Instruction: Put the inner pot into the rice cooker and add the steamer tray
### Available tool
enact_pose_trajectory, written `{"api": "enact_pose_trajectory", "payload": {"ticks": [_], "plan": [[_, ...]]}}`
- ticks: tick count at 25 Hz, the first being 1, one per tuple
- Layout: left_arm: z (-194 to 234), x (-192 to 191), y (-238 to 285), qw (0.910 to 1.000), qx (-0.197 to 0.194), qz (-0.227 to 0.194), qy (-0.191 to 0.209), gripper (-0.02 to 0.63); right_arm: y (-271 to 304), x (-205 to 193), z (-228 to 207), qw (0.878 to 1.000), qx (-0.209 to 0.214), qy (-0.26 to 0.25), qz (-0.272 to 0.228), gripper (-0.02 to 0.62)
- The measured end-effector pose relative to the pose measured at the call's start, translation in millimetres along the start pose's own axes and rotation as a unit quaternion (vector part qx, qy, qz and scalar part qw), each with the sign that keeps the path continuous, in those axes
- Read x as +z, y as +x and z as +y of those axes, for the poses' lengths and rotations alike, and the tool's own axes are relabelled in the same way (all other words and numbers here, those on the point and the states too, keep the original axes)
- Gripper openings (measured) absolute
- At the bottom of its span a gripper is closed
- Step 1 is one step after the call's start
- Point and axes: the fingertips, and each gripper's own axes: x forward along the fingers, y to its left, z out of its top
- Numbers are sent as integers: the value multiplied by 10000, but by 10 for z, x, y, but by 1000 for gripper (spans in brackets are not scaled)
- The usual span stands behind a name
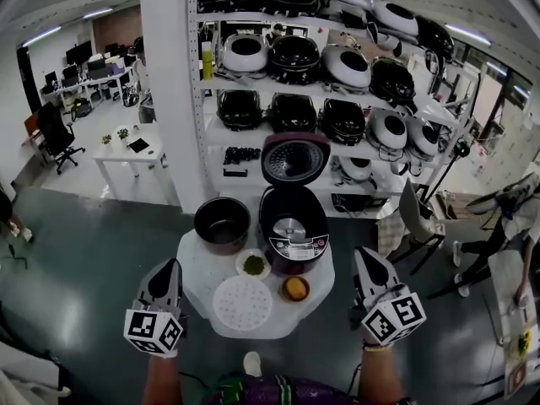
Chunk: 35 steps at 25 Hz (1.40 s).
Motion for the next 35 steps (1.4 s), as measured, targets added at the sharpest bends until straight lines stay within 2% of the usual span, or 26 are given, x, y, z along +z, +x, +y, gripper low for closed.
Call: {"api": "enact_pose_trajectory", "payload": {"ticks": [5, 10, 14, 22, 28, 30, 32, 35], "plan": [[418, -29, 468, 10000, -55, 25, -76, 20, 577, 3, -35, 10000, -85, -28, 7, 6], [746, -69, 821, 9996, -131, 24, -229, 20, 918, -48, 6, 9998, -180, -40, 21, 5], [809, -200, 970, 9990, -265, 102, -333, 20, 1063, -153, -10, 9998, -171, -16, 133, 6], [945, -356, 1042, 9982, -220, 189, -529, 20, 1325, -289, 24, 9998, 13, 18, 205, 6], [851, -402, 1020, 9989, -318, 238, -257, 22, 1499, -375, 28, 9992, 289, 108, 236, 6], [819, -426, 1036, 9986, -389, 295, -219, 58, 1550, -372, 59, 9989, 389, 115, 225, 6], [782, -452, 1077, 9977, -523, 383, -195, 150, 1583, -368, 83, 9986, 473, 114, 222, 6], [712, -466, 1155, 9964, -673, 515, 10, 246, 1622, -394, 25, 9983, 491, 238, 213, 6]]}}
